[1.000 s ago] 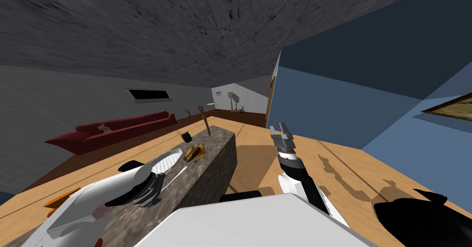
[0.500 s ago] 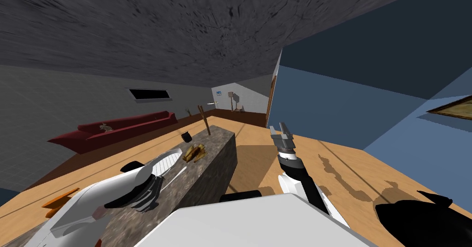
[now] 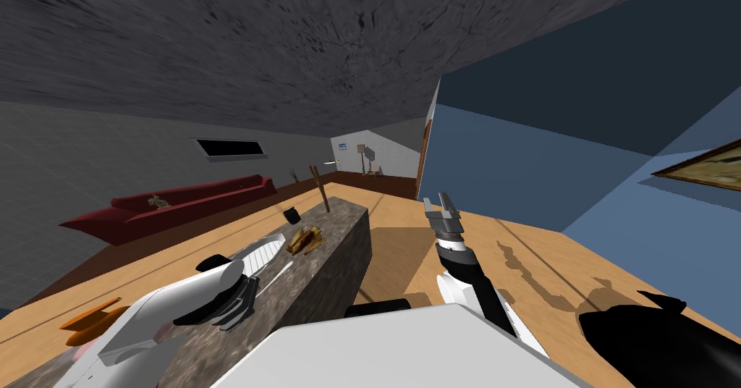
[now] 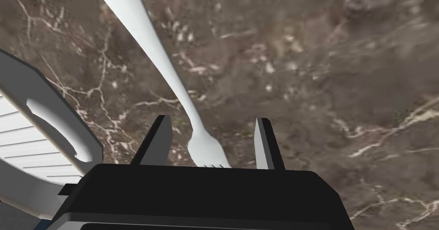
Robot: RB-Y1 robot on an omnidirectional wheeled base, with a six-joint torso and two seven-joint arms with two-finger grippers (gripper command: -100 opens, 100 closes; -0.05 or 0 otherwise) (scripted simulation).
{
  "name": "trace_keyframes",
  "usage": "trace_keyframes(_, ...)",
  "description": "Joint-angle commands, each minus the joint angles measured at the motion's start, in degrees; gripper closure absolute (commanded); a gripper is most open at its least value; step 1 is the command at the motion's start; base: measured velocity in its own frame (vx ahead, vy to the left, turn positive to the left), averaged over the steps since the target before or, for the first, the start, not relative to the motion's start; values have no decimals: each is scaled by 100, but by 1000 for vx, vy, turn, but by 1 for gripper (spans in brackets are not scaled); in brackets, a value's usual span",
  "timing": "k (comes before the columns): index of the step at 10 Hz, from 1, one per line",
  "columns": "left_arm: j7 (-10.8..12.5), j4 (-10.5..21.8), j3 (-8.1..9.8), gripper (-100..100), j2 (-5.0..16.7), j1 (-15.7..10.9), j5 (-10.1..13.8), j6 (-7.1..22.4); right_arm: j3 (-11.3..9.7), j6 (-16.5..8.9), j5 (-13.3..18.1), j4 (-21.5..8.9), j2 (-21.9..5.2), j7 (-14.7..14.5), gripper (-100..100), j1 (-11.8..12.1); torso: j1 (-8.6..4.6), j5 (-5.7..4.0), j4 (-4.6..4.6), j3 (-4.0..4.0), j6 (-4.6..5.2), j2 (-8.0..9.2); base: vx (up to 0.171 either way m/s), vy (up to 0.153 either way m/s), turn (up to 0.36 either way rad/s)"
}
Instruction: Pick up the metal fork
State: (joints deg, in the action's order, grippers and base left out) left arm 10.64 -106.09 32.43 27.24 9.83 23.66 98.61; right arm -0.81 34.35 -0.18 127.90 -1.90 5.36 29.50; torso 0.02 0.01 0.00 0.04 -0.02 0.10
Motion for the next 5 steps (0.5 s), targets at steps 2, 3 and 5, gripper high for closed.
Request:
trace_keyframes(2, 10, -8, 8, 100, 4, -12, 2, -7, 0, 0, 0, 0, 0, 0, 0, 0, 5, 10, -8, -3, -2, 2, 3, 2, -3)
trace_keyframes(3, 15, -6, 10, 100, 2, -11, 2, -5, 0, 0, 0, 0, 0, 0, 0, 0, 10, 11, -7, -3, 0, 2, 0, 0, 0)
trace_keyframes(5, 16, -5, 10, 0, 2, -11, 2, -5, 0, 0, 0, 0, 0, 0, 0, 0, 11, 11, -7, -2, 0, 3, 0, 0, 0)
